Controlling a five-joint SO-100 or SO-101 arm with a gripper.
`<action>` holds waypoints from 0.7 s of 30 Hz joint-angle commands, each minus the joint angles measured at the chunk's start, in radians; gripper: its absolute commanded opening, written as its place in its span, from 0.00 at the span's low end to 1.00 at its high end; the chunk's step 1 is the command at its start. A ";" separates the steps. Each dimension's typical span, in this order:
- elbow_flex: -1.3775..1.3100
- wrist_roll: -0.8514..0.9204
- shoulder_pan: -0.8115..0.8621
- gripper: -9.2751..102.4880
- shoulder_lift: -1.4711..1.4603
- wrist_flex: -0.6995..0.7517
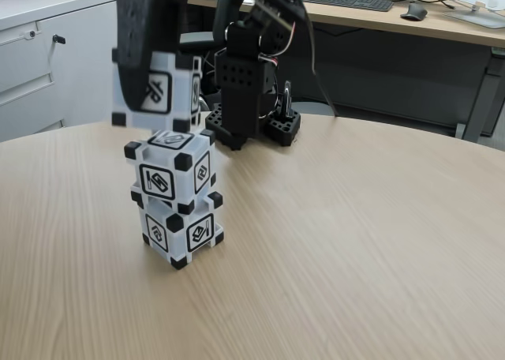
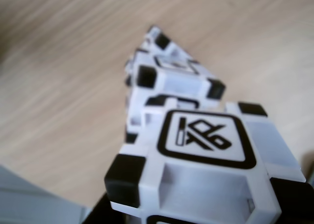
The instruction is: Stack cubes from left to right.
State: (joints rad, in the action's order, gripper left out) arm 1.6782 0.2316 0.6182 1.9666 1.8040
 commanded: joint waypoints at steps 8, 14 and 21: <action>-0.031 -0.002 0.006 0.08 -0.101 -0.002; -0.031 0.061 0.006 0.23 -0.100 0.005; -0.031 0.104 0.006 0.36 -0.089 0.005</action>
State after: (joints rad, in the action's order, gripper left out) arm 1.6598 0.3237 0.6182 1.8577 1.8024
